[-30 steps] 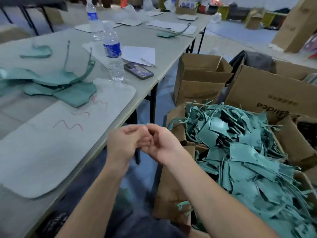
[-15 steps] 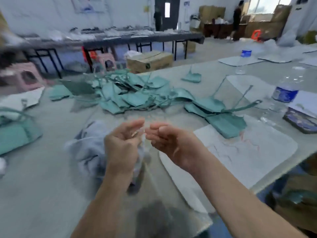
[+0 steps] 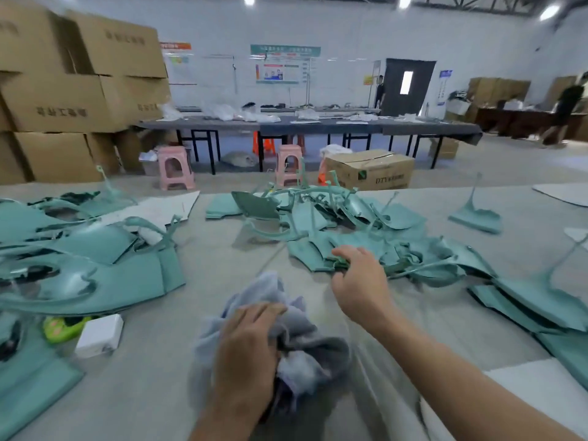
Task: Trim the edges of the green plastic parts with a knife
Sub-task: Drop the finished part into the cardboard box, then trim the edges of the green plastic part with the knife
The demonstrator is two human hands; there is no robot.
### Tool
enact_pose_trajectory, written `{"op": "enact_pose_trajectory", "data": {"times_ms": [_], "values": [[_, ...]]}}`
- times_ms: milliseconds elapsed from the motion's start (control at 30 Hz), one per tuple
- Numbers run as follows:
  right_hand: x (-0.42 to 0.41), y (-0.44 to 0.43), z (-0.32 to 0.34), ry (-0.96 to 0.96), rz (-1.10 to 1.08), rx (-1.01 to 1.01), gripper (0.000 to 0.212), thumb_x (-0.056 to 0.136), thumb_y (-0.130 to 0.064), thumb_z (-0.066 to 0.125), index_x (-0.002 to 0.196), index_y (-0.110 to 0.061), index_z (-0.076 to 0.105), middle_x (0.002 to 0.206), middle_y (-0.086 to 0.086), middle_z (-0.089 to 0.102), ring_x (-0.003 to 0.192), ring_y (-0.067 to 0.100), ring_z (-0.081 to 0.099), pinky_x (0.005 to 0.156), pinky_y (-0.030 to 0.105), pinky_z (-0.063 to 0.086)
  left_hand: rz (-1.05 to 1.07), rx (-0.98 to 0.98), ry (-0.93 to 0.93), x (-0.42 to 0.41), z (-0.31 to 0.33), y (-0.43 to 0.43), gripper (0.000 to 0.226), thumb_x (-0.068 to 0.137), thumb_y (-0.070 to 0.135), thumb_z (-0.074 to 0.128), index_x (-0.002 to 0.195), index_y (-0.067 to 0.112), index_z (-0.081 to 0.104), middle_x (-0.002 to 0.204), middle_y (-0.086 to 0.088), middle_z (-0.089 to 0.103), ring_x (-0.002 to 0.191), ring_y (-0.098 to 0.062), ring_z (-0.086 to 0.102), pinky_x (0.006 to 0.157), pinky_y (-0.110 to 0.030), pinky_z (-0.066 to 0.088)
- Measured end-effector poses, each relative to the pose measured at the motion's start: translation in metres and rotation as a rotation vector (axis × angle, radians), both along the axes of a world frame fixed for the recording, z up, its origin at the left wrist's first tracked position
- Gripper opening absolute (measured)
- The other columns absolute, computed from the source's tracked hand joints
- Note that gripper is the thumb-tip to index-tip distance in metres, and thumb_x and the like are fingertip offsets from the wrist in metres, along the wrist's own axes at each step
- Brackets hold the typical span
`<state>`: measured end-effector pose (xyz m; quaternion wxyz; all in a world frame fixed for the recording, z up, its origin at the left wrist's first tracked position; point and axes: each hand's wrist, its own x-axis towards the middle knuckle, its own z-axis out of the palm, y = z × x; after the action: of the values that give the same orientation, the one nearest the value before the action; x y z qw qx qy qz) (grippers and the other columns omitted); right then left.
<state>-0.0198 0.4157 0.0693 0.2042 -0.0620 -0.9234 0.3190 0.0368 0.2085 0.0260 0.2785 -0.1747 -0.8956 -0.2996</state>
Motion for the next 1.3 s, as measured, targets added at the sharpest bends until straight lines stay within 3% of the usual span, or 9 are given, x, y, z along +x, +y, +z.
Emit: {"op": "enact_pose_trajectory", "data": {"times_ms": [167, 267, 333, 667, 733, 900, 1033, 1167, 1300], "values": [[-0.031, 0.024, -0.006, -0.205, -0.073, 0.840, 0.035, 0.089, -0.012, 0.041, 0.117, -0.022, 0.059, 0.116, 0.002, 0.064, 0.115, 0.028, 0.054, 0.099, 0.043, 0.035, 0.385, 0.005, -0.109, -0.031, -0.014, -0.047, 0.042, 0.079, 0.021, 0.055, 0.117, 0.014, 0.071, 0.124, -0.007, 0.068, 0.113, -0.032, 0.060, 0.098, -0.045, 0.042], [-0.041, 0.036, -0.005, -0.363, -0.135, 0.957, 0.015, 0.089, -0.011, 0.048, 0.099, -0.022, 0.051, 0.073, -0.006, 0.052, 0.063, 0.016, 0.047, 0.064, 0.032, 0.034, 0.386, -0.014, -0.063, -0.036, -0.017, -0.042, 0.040, 0.080, 0.025, 0.059, 0.117, 0.017, 0.071, 0.119, -0.006, 0.070, 0.111, -0.031, 0.062, 0.091, -0.042, 0.038], [-0.046, 0.046, -0.003, -0.377, -0.141, 1.001, 0.012, 0.091, -0.012, 0.053, 0.098, -0.021, 0.054, 0.069, -0.009, 0.049, 0.056, 0.012, 0.043, 0.052, 0.028, 0.027, 0.389, -0.025, -0.046, -0.036, -0.019, -0.039, 0.035, 0.081, 0.023, 0.068, 0.116, 0.019, 0.071, 0.116, -0.004, 0.071, 0.109, -0.031, 0.063, 0.089, -0.041, 0.039], [-0.020, 0.056, 0.056, -0.157, 0.072, 1.345, 0.025, 0.085, -0.008, 0.056, 0.068, -0.022, 0.043, 0.052, -0.006, 0.045, 0.047, 0.014, 0.041, 0.068, 0.034, 0.027, 0.388, -0.024, -0.015, -0.035, -0.022, -0.042, 0.033, 0.077, 0.028, 0.067, 0.110, 0.023, 0.070, 0.108, -0.001, 0.071, 0.103, -0.029, 0.063, 0.087, -0.043, 0.041], [-0.016, 0.056, 0.080, -0.110, 0.149, 1.247, 0.018, 0.086, -0.018, 0.061, 0.068, -0.019, 0.057, 0.051, -0.004, 0.050, 0.049, 0.015, 0.046, 0.073, 0.033, 0.034, 0.419, -0.058, 0.015, -0.033, -0.023, -0.039, 0.038, 0.078, 0.025, 0.071, 0.116, 0.018, 0.070, 0.114, -0.005, 0.071, 0.109, -0.031, 0.061, 0.093, -0.044, 0.040], [0.002, 0.065, 0.131, -0.017, 0.121, 0.371, 0.024, 0.093, -0.033, 0.066, 0.073, -0.027, 0.079, 0.051, -0.011, 0.066, 0.035, 0.005, 0.046, 0.045, 0.021, 0.038, 0.294, 0.066, 0.090, -0.022, -0.014, -0.023, 0.052, 0.081, 0.023, 0.068, 0.130, 0.005, 0.063, 0.139, -0.014, 0.058, 0.135, -0.035, 0.044, 0.116, -0.051, 0.032], [0.035, 0.053, 0.099, -0.035, 0.060, -0.030, 0.021, 0.088, -0.032, 0.070, 0.070, -0.025, 0.078, 0.049, -0.001, 0.062, 0.035, 0.004, 0.038, 0.050, 0.023, 0.038, 0.026, 0.282, 0.108, -0.001, -0.002, -0.005, 0.056, 0.085, 0.031, 0.061, 0.138, 0.018, 0.054, 0.135, 0.005, 0.057, 0.131, -0.014, 0.049, 0.114, -0.028, 0.032], [0.080, 0.015, 0.035, 0.125, 0.007, -0.334, 0.025, 0.087, -0.027, 0.069, 0.068, -0.011, 0.063, 0.050, 0.006, 0.051, 0.044, 0.005, 0.035, 0.052, 0.027, 0.032, -0.058, 0.484, -0.030, 0.016, -0.005, 0.011, 0.035, 0.087, 0.052, 0.059, 0.118, 0.035, 0.053, 0.107, 0.017, 0.064, 0.101, -0.007, 0.063, 0.088, -0.026, 0.047], [0.118, -0.028, -0.015, 0.024, 0.112, -0.438, 0.022, 0.089, -0.018, 0.073, 0.082, -0.039, 0.075, 0.064, -0.005, 0.067, 0.057, 0.003, 0.059, 0.060, 0.025, 0.048, -0.271, 0.982, -0.387, 0.016, 0.007, 0.021, 0.071, 0.080, 0.055, 0.067, 0.145, 0.035, 0.046, 0.126, 0.005, 0.068, 0.118, -0.015, 0.064, 0.098, -0.033, 0.050]]}}
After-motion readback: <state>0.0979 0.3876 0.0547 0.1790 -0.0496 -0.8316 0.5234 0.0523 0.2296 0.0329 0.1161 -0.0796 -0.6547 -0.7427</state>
